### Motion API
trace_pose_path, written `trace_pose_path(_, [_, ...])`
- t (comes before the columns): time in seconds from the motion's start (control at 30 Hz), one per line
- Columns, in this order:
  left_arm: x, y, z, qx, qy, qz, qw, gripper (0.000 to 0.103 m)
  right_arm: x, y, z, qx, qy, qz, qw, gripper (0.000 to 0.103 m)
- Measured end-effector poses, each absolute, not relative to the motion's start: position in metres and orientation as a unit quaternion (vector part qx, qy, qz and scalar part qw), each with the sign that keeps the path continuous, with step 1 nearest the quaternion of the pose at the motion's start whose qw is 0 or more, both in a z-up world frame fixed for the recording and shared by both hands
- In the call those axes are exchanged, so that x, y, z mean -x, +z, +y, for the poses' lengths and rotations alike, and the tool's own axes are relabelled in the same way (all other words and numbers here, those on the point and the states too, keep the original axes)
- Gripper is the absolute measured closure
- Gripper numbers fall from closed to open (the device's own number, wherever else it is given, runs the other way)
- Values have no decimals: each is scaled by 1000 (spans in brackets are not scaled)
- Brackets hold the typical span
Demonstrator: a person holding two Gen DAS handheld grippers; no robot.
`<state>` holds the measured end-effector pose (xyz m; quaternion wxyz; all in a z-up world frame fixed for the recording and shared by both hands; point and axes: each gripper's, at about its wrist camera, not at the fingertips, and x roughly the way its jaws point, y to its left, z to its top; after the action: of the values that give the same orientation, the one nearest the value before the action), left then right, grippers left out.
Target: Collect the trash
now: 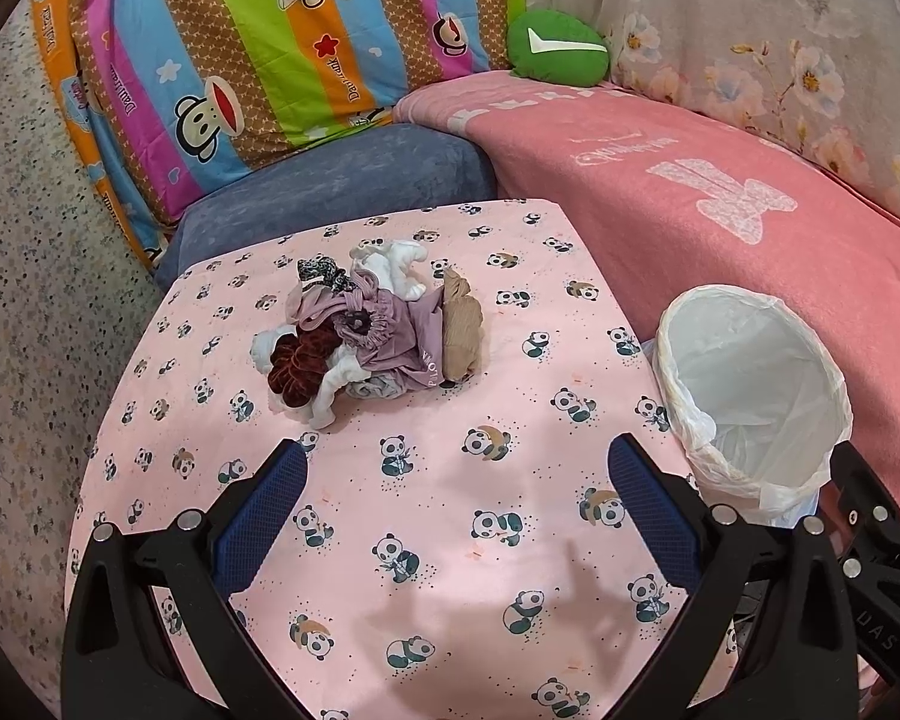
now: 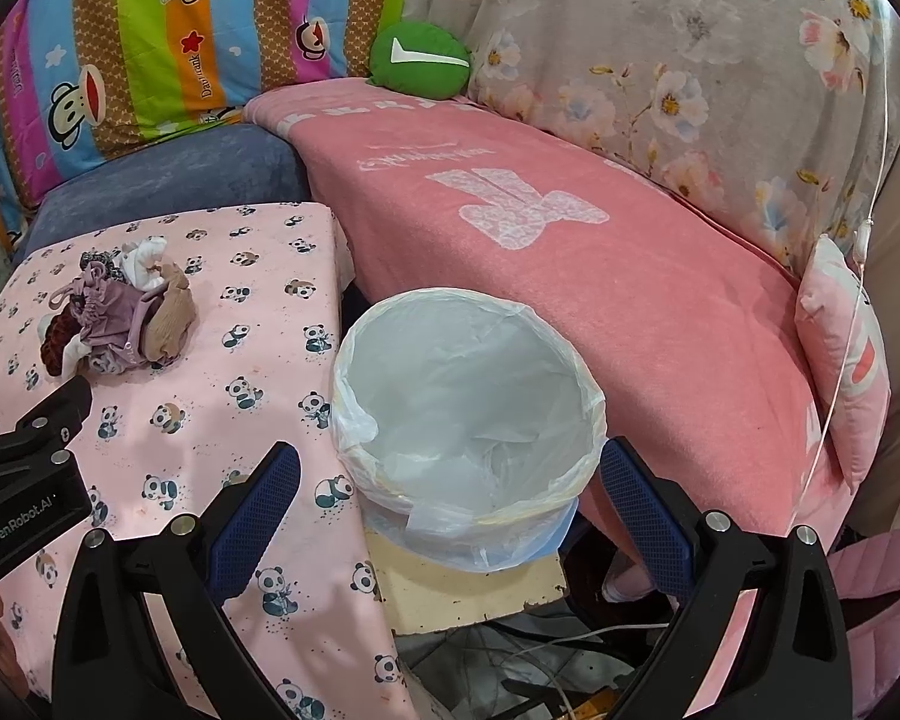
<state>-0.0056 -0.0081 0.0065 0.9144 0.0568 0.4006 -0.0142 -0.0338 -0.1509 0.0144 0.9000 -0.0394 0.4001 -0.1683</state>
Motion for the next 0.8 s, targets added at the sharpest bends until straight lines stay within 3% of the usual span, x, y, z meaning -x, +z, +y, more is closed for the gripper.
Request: trace_pose_path(0.8, [6, 7, -10, -58, -15, 398, 915, 7, 35, 16, -151, 42, -170, 397, 901, 5])
